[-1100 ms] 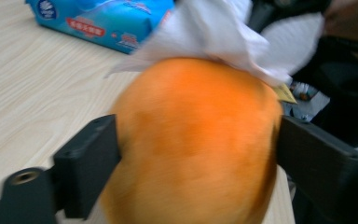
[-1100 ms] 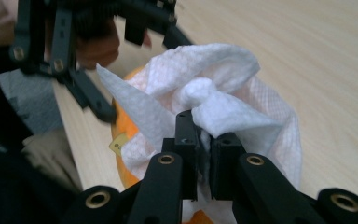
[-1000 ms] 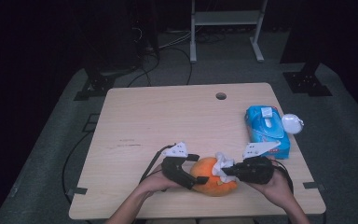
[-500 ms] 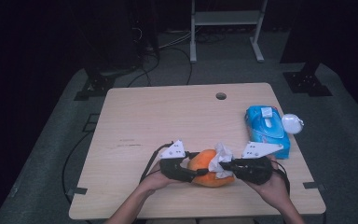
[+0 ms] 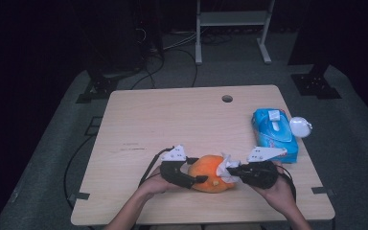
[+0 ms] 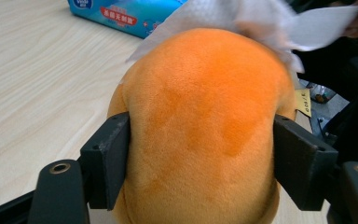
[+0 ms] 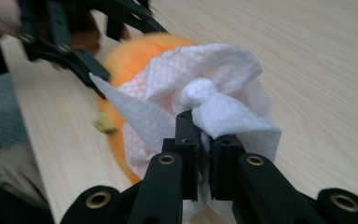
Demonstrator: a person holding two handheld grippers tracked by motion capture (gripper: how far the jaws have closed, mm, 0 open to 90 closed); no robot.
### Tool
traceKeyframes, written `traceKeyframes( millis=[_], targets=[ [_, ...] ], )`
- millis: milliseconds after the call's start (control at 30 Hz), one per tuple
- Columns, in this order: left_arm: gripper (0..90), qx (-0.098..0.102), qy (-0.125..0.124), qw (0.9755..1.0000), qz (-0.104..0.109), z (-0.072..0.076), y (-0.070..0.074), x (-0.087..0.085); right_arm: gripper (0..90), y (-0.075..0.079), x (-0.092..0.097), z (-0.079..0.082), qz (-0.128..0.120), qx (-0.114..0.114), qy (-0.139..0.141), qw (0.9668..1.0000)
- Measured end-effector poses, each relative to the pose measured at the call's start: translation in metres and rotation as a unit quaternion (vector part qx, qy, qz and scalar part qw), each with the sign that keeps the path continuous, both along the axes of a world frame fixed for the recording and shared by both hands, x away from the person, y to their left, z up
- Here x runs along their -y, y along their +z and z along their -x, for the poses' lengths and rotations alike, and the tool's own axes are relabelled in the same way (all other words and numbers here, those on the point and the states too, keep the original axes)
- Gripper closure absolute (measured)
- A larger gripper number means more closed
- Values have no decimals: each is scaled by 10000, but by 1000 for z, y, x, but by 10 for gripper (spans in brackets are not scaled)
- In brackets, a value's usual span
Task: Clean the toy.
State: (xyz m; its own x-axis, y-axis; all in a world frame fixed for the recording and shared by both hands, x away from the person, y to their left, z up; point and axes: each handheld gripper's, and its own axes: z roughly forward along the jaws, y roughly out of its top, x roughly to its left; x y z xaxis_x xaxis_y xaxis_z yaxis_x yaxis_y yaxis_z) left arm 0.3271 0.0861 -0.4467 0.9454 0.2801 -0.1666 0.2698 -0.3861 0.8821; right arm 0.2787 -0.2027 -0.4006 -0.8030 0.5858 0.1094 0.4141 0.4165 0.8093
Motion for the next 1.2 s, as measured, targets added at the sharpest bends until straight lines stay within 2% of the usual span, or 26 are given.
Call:
traceKeyframes(
  millis=[100, 200, 267, 333, 400, 433, 467, 500, 567, 600, 667, 700, 733, 767, 800, 833, 867, 900, 967, 1000, 1067, 1100, 1200],
  targets=[
    [263, 25, -40, 10000, -20, 0, 0, 0, 832, -4, 0, -2, -34, -115, 66, 9999],
    [264, 47, -56, 10000, -17, 1, 1, 1, 832, -9, 4, -5, 7, -189, 4, 9998],
    [264, 125, -38, 9999, -91, 4, 3, 4, 832, -12, 9, -7, 175, -207, -171, 9995],
    [262, 156, -28, 9998, -93, 5, 4, 6, 833, -11, 11, -7, 143, -209, -213, 9995],
    [260, 348, -117, 9992, -142, 9, 5, 13, 836, 0, 7, -2, -173, -83, -55, 9998],
    [259, 348, -117, 9992, -142, 9, 5, 13, 836, 0, 7, -2, -173, -83, -55, 9998],
    [256, 420, -172, 9988, -186, 13, 6, 19, 836, 7, 0, 2, -271, 38, 91, 9996],
    [251, 469, -187, 9985, -216, 14, 6, 21, 836, 9, -5, 3, -174, 90, 120, 9997],
    [216, 451, -177, 9985, -239, 14, 7, 20, 836, 6, -8, 3, 12, 132, 108, 9999],
    [188, 451, -177, 9985, -239, 14, 7, 20, 836, 6, -8, 3, 12, 132, 108, 9999],
    [117, 339, -45, 9994, -78, 10, 6, 17, 836, 1, -2, 0, -126, -25, 73, 9999],
    [100, 225, -2, 9997, -64, 9, 5, 17, 836, 1, 0, 0, -114, -30, 51, 9999],
    [97, 225, -2, 9997, -64, 9, 5, 17, 836, 1, 0, 0, -114, -30, 51, 9999],
    [106, 91, -20, 9999, -44, 8, 4, 16, 836, 2, 2, 0, -56, -10, -5, 10000],
    [159, 91, -20, 9999, -44, 8, 4, 16, 836, 2, 2, 0, -56, -10, -5, 10000],
    [217, 199, -16, 9998, -71, 9, 6, 16, 836, 2, 2, 0, -22, 13, -39, 10000],
    [243, 199, -16, 9998, -71, 9, 6, 16, 836, 2, 2, 0, -22, 13, -39, 10000],
    [260, 290, 66, 9995, -89, 12, 9, 18, 840, 5, -2, 2, 103, 146, -131, 9998],
    [272, 437, 83, 9989, -127, 14, 11, 22, 843, 10, -8, 6, 155, 277, -125, 9994],
    [272, 437, 83, 9989, -127, 14, 11, 22, 843, 10, -8, 6, 155, 277, -125, 9994],
    [272, 589, 22, 9981, -200, 19, 13, 28, 842, 14, -17, 10, 14, 326, 94, 9994],
    [272, 626, 22, 9978, -203, 20, 14, 29, 841, 15, -19, 11, 38, 362, 131, 9993],
    [234, 577, 39, 9982, -181, 19, 13, 28, 840, 16, -20, 11, 113, 415, 139, 9990]
  ],
)
